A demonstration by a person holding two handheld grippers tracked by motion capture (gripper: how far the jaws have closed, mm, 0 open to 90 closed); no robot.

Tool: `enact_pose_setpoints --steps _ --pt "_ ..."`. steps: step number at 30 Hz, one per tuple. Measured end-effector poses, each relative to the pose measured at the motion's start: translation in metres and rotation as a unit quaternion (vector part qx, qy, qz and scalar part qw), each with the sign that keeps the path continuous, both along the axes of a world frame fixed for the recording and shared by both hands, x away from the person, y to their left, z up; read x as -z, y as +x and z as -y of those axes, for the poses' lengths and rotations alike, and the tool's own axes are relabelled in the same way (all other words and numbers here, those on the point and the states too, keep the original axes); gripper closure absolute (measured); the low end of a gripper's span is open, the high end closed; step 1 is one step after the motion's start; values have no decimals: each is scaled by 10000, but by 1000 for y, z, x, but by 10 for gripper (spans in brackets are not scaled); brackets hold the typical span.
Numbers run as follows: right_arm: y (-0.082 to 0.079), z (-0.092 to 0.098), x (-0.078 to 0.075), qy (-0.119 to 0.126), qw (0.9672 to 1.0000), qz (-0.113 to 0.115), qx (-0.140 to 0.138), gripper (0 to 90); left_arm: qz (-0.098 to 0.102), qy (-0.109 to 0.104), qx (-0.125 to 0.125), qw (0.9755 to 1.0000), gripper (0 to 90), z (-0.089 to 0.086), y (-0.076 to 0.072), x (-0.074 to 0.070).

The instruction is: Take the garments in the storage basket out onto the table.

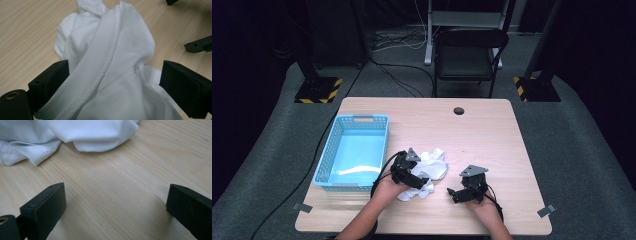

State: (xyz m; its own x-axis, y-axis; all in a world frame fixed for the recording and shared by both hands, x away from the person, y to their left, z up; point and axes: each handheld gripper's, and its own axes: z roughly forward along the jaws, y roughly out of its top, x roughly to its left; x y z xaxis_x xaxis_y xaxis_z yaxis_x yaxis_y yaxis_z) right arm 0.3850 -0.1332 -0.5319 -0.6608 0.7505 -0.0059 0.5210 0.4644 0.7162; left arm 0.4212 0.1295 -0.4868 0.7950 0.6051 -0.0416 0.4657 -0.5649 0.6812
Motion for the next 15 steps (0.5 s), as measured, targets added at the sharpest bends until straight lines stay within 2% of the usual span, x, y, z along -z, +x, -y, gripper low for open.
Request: enact_pose_setpoints --steps 5,11,15 --pt "-1 0 0 3 10000 3 15 21 119 -144 73 9998 83 1 -4 -10" --pt "-1 0 0 -3 10000 1 6 17 242 -128 166 9995 84 1 -12 -19" --pt "-1 0 0 -4 10000 1 5 17 249 -176 227 9993 85 -3 -18 -22"
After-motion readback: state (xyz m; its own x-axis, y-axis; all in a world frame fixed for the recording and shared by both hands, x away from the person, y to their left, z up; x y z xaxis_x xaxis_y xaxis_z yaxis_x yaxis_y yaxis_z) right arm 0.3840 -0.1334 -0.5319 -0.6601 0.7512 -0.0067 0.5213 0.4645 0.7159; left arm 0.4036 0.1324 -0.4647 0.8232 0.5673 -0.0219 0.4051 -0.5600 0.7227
